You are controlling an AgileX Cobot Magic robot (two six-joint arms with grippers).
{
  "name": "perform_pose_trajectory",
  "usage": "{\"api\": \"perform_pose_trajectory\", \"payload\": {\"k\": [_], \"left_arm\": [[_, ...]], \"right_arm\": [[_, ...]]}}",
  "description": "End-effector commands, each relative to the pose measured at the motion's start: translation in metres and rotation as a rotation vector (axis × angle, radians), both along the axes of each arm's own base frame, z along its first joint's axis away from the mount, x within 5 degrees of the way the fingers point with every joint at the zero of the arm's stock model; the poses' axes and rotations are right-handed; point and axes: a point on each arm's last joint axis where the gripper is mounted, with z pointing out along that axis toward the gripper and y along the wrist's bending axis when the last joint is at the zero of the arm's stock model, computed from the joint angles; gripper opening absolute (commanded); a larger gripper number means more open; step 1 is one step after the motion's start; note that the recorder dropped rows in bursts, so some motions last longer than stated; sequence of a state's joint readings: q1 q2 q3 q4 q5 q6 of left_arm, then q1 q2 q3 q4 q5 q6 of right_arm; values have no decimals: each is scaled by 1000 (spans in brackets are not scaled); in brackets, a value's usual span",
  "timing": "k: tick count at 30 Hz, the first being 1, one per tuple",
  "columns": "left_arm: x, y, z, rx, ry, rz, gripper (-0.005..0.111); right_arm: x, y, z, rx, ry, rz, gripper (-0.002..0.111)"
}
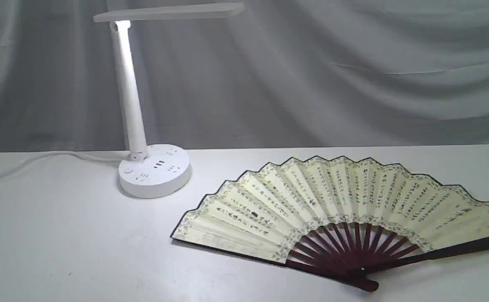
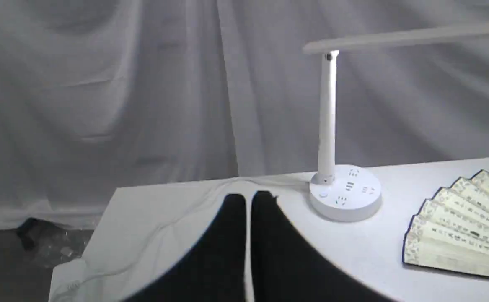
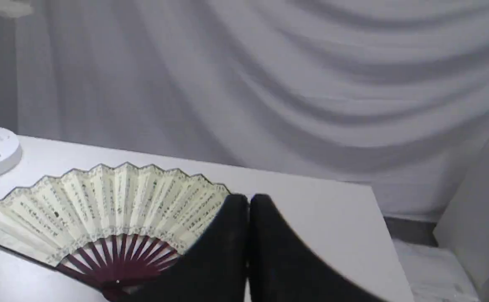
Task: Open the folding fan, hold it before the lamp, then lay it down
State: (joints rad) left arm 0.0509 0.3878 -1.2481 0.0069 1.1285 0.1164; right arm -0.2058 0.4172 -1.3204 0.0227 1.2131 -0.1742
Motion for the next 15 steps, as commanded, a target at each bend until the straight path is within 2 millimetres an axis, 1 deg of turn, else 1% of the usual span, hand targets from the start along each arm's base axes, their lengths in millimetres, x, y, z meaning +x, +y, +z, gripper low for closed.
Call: {"api": "perform_pose_trajectory", "payload": {"k": [1, 5, 6, 10, 13, 15], "left_arm": [[-24, -1, -4, -27, -71, -16, 0], [-51, 0, -12, -68, -127, -40, 0], [-61, 1, -15, -72, -146, -45, 0], [-88, 5, -26, -102, -208, -11, 0], [-109, 8, -34, -85, -275, 21, 0], [-121, 10, -39, -89, -325, 32, 0]], "right_arm": [[-33, 7, -5, -17, -88, -7, 0], [-69, 12, -15, -51, -189, -36, 0], [-78, 13, -19, -57, -213, -40, 0], [-97, 15, -41, -77, -256, -64, 0], [-104, 16, -60, -81, -266, -69, 0], [-93, 13, -68, -75, -220, -72, 0]]}}
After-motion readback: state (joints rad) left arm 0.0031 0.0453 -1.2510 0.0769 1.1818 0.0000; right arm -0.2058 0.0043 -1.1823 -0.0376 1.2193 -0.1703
